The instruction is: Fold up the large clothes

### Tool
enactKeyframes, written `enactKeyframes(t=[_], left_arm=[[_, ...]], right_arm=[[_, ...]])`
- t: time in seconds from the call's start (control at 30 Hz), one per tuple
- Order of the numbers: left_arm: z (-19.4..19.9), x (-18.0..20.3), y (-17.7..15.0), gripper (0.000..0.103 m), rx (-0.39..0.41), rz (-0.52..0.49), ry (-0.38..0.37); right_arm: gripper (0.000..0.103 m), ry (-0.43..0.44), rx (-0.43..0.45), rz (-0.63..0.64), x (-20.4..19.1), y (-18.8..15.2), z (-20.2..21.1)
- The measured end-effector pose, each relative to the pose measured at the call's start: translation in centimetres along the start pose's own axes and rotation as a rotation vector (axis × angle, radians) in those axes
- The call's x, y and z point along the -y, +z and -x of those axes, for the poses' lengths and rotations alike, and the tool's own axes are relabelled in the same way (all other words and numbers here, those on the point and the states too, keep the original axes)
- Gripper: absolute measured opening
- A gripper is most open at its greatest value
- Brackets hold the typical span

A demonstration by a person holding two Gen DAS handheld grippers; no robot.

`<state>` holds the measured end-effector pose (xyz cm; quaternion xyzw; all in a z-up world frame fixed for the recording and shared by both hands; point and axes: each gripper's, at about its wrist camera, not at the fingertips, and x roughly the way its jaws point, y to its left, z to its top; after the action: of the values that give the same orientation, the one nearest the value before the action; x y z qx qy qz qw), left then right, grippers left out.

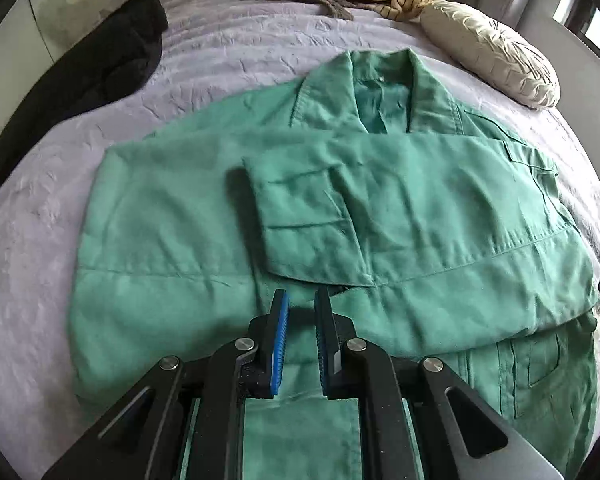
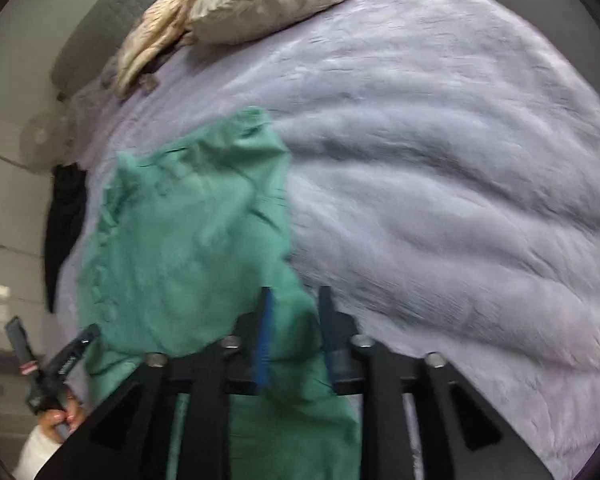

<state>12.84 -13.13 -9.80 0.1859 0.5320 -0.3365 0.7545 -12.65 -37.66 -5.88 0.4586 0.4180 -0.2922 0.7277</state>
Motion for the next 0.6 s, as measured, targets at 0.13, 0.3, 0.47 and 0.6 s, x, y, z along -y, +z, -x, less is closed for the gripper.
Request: enactKeyframes(t=[0.13,0.3,0.47,0.6], left_arm=[[-1.1,0.5,-0.4,0.014,-0.001,-0.01,0.023],[-1.4,0.7,-0.5,0.014,-0.006,-0.017,0.045],[0.1,0.5,-0.9,0.014,-0.024,-0.018,0.072],[1.7,0.1,-2.2,0.014,-0.051,0.015,0.068]], right_arm=[[0.006,0.144,-0.082,-0.14,3.1,-0.7,-2.2],[0.006,0.151,-0.114,-0.234,5.7,-2.6,-3.8],[0.006,0.08,-0.104,-0.201,5.4,-3.0,-1.9],[0.007,0.1,-0.13,-0.145,4.7,-3.9,0.1]])
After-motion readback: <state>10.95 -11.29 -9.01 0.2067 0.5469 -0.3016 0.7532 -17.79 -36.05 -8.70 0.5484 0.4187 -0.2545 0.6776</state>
